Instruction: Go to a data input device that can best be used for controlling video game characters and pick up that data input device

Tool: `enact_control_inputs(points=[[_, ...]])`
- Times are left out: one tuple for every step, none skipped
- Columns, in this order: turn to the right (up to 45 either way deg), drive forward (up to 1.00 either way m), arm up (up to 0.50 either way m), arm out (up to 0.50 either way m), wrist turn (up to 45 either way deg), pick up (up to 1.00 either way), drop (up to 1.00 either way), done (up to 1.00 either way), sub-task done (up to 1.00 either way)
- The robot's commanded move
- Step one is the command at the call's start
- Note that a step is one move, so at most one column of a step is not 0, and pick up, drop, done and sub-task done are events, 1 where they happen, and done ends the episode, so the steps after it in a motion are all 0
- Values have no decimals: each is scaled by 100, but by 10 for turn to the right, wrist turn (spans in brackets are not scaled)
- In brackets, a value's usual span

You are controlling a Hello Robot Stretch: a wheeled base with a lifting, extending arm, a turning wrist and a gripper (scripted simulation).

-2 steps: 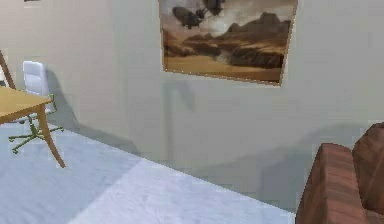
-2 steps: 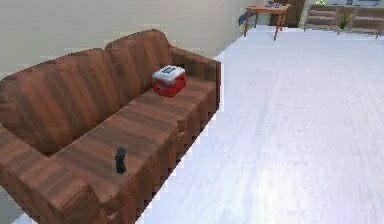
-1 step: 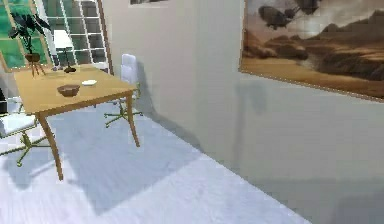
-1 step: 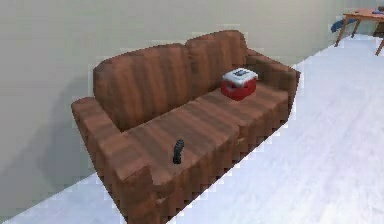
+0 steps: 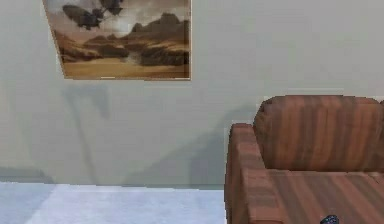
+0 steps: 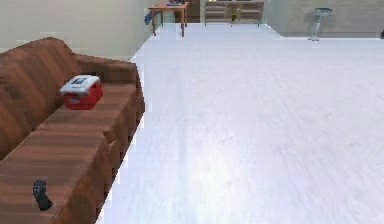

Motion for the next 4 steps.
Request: enact_control_inputs(points=[[270,0,0,0,0,0,0,0,0],[0,30,0,0,0,0,0,0,0],[-450,0,0,0,0,0,0,0,0],[-180,0,0,0,0,0,0,0,0]])
